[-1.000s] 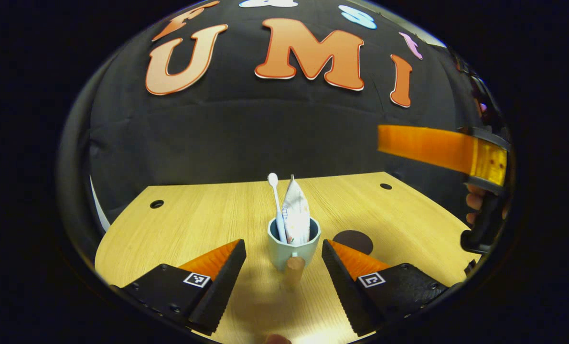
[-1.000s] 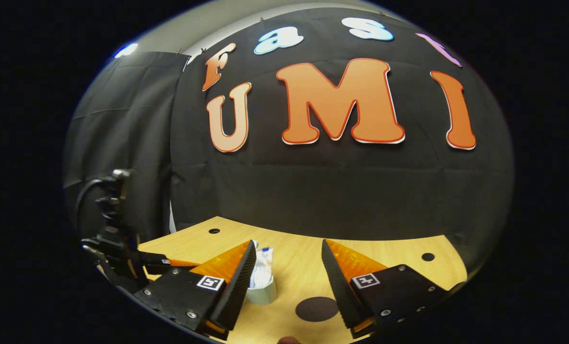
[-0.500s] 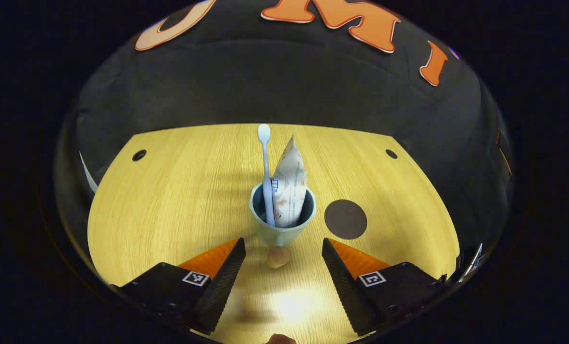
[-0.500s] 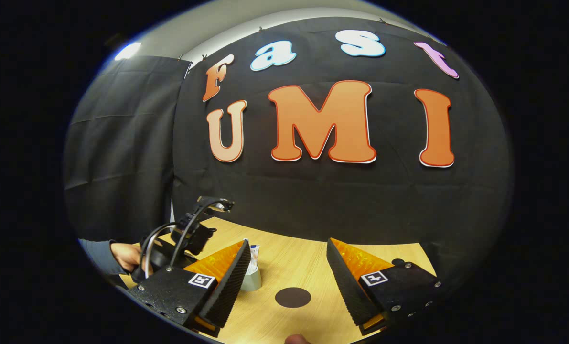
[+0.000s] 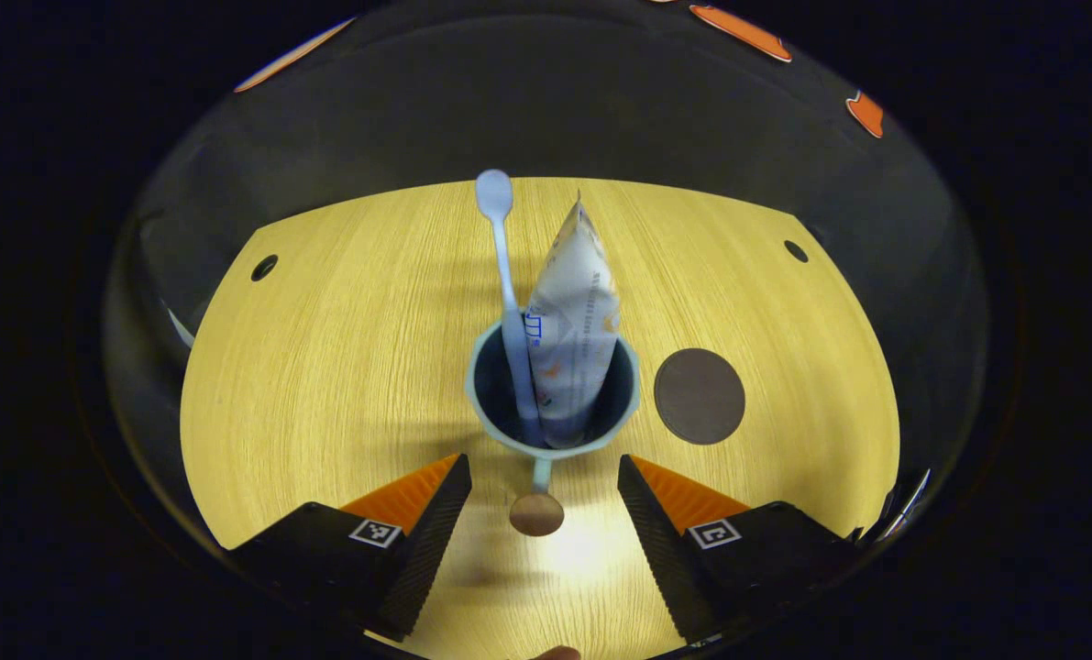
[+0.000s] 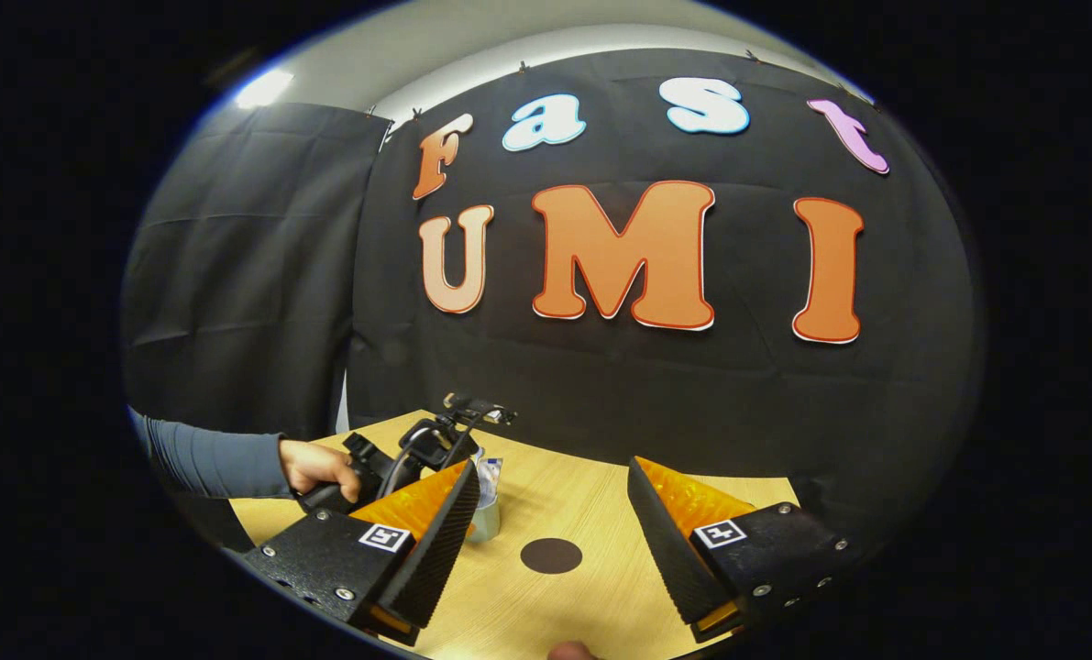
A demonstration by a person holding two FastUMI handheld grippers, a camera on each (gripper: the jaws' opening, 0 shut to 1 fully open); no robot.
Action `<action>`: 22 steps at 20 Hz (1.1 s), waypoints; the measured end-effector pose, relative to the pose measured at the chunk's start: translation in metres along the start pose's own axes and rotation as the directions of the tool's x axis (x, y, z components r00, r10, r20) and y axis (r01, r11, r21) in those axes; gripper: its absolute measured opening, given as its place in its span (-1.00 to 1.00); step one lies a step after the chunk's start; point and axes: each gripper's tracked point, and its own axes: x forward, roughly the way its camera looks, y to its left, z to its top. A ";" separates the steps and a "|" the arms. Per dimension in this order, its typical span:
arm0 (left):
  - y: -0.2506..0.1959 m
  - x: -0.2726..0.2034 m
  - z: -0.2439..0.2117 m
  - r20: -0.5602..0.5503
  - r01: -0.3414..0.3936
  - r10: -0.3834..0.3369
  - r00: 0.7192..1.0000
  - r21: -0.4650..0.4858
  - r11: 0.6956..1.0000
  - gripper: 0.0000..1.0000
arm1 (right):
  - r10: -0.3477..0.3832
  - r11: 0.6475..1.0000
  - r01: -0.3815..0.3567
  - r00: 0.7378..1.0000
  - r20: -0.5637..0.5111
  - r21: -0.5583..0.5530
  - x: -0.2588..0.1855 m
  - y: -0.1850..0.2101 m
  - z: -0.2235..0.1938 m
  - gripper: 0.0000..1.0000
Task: Put the toothbrush and toothpaste on the desktop into the cup, then pick up the cup and place it on the coaster on the desktop.
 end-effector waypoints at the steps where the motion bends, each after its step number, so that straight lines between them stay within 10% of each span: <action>1: 0.000 0.005 0.001 -0.006 -0.009 0.009 1.000 -0.003 1.000 0.94 | 0.000 1.000 0.000 1.000 0.006 0.002 -0.005 -0.001 0.002 0.94; 9: 0.009 0.017 -0.011 -0.077 -0.070 0.070 0.995 -0.010 0.997 -0.43 | 0.004 1.000 -0.005 1.000 0.010 0.015 -0.014 -0.004 -0.007 0.94; 22: 0.002 0.027 0.011 0.050 -0.037 0.037 0.998 0.000 0.999 -0.60 | -0.029 0.994 0.028 0.999 0.015 0.110 -0.025 -0.020 -0.016 0.94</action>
